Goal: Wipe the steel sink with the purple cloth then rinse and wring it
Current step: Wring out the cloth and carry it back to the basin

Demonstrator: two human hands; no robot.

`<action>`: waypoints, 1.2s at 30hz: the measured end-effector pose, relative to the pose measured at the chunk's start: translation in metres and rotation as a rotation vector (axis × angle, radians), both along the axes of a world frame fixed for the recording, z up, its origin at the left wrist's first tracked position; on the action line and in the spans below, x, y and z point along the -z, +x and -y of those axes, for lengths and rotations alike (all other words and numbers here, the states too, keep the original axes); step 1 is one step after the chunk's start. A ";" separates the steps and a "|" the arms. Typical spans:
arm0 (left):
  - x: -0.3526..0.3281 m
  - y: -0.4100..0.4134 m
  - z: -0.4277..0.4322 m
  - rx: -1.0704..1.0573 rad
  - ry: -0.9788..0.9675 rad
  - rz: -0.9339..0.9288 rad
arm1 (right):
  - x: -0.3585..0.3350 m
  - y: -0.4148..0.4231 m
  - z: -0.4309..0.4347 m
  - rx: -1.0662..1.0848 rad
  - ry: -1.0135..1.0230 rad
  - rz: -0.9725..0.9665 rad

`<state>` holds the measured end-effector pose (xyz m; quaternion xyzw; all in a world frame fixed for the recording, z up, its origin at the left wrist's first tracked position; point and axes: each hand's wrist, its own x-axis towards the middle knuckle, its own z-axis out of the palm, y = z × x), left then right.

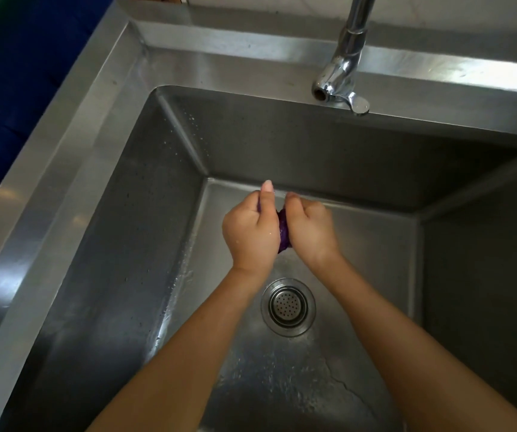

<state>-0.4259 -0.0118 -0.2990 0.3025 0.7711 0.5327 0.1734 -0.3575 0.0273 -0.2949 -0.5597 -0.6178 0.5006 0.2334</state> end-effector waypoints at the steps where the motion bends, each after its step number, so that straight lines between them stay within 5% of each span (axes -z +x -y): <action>1: 0.000 -0.001 -0.001 0.014 0.008 -0.010 | -0.001 0.000 -0.001 0.009 -0.026 -0.010; 8: 0.006 -0.005 -0.007 0.062 -0.036 -0.006 | 0.007 -0.002 -0.004 0.009 -0.098 -0.063; 16: 0.012 -0.009 0.000 -0.014 -0.196 0.351 | 0.000 -0.008 -0.017 -0.142 -0.142 0.035; 20: 0.012 -0.022 -0.004 -0.136 -0.225 0.608 | -0.021 0.007 -0.010 -0.162 -0.337 -0.141; 25: 0.005 -0.033 -0.006 -0.042 -0.314 0.876 | -0.016 0.041 -0.002 -0.513 0.318 -0.004; 28: -0.002 -0.027 -0.008 0.127 -0.197 1.041 | -0.010 0.028 -0.005 -0.760 0.649 0.119; 31: -0.011 -0.026 -0.010 0.119 -0.262 1.088 | -0.011 0.018 -0.016 -0.686 0.802 0.158; 36: -0.008 -0.014 -0.015 -0.087 -0.289 0.788 | -0.011 -0.004 -0.021 -0.417 0.812 0.256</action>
